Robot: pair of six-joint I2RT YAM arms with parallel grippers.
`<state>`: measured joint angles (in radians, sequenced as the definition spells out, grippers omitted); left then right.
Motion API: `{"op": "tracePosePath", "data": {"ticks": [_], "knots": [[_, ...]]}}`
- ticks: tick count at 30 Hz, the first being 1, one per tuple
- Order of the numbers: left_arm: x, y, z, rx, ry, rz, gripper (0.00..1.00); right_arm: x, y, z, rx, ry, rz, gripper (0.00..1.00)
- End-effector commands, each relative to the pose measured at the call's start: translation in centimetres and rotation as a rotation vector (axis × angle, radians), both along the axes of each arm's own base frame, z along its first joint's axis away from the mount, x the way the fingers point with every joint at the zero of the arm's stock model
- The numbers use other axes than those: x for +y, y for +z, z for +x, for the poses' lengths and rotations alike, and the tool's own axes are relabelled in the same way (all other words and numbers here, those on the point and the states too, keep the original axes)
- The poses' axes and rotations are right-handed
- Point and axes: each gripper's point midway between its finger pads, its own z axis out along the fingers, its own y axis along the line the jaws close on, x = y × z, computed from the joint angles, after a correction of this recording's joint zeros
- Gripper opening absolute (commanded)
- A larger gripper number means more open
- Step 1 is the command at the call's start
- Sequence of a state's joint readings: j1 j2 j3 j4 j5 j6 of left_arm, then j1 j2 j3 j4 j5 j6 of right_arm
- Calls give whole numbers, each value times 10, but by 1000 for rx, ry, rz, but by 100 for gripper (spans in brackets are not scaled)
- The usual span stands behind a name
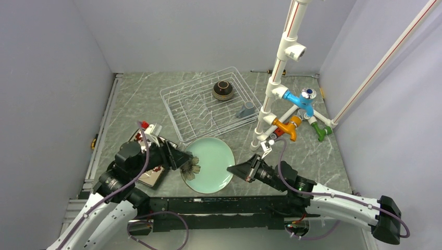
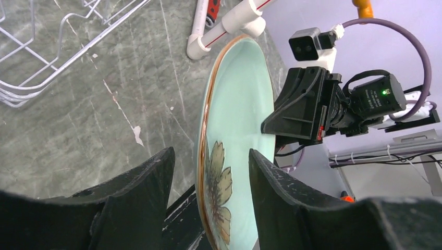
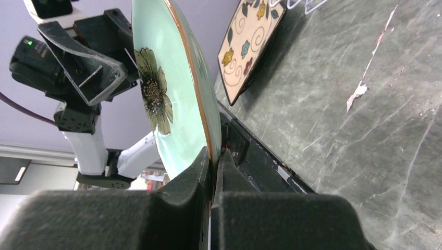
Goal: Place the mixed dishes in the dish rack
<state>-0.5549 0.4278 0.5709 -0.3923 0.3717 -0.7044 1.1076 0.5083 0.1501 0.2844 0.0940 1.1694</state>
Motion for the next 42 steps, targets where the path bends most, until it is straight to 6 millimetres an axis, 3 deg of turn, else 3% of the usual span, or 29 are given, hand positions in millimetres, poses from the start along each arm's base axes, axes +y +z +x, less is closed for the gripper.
{"op": "tracePosePath", "data": {"ticks": [1,12,25,33,42], "knots": [[2,17,-1,-11,40,-93,58,-9,78,8,-104,-62,264,0],[-4,23,7,-18,47,-135,36,-11,98,15,-146,-105,283,0],[-9,14,13,-23,25,-91,31,-5,101,18,-164,-102,283,0],[-11,3,19,15,32,-70,38,-11,105,18,-183,-122,320,0],[-19,10,16,-20,-17,-105,27,-9,101,19,-177,-118,307,0]]}}
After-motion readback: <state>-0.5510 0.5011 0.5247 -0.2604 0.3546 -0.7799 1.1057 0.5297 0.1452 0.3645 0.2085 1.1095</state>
